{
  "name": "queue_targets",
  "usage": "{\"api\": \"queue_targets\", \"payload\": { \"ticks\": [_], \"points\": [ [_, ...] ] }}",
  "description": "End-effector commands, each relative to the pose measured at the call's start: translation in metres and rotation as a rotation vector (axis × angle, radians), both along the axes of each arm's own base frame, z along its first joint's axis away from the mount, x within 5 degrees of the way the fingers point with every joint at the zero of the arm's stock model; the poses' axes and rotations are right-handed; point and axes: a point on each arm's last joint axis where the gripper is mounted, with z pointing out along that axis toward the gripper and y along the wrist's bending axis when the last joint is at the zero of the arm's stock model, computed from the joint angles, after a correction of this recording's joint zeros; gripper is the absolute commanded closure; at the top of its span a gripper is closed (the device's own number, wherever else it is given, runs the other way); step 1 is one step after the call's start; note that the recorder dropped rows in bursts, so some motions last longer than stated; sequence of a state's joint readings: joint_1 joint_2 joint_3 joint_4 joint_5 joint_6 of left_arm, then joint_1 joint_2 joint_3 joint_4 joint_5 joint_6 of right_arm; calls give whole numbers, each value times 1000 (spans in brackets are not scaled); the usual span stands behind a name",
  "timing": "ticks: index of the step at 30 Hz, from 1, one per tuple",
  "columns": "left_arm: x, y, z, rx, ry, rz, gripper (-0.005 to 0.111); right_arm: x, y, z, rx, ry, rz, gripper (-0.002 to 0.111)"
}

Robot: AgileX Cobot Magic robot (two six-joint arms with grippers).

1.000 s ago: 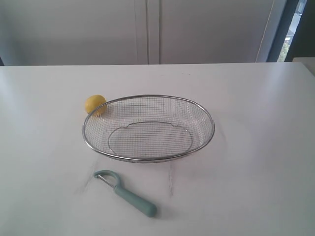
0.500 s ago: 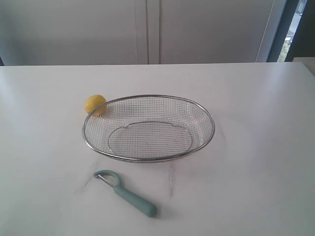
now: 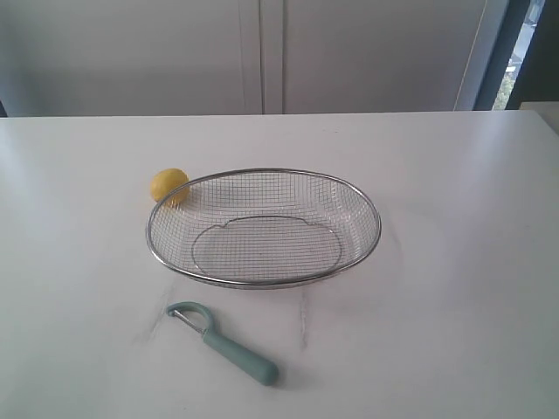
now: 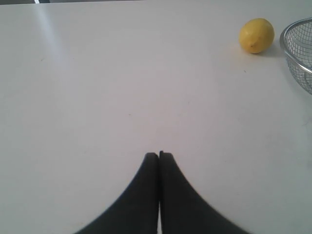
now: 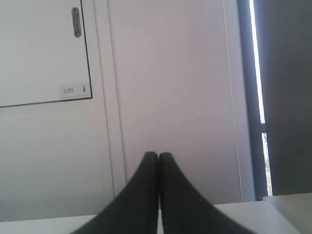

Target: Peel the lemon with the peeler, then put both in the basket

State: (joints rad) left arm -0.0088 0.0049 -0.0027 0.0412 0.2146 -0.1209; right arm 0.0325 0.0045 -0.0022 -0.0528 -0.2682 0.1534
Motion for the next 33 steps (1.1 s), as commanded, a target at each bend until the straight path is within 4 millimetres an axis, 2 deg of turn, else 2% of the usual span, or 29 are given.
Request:
{"api": "queue_targets", "payload": {
  "ticks": [1,8,15,24,29,33],
  "points": [
    [0,-1,0,-14,-6,-5,107,-3,0,5,-14,-74,-4,108],
    [0,-1,0,-14,-6,-5,107,-5,0,10,-8,-130,-2,108],
    [0,-1,0,-12,-6,-5,107,-15,-1,26,27,-334,6,108],
    [0,-1,0,-12,-6,-5,107,-23,-18,37,329,-435,-30,108],
    [0,-1,0,-12,-6,-5,107,-29,-19,52,344,-488,-24,108],
    [0,-1,0,-12,-6,-5,107,-24,-19,62,343,-478,-29,108]
  ]
}}
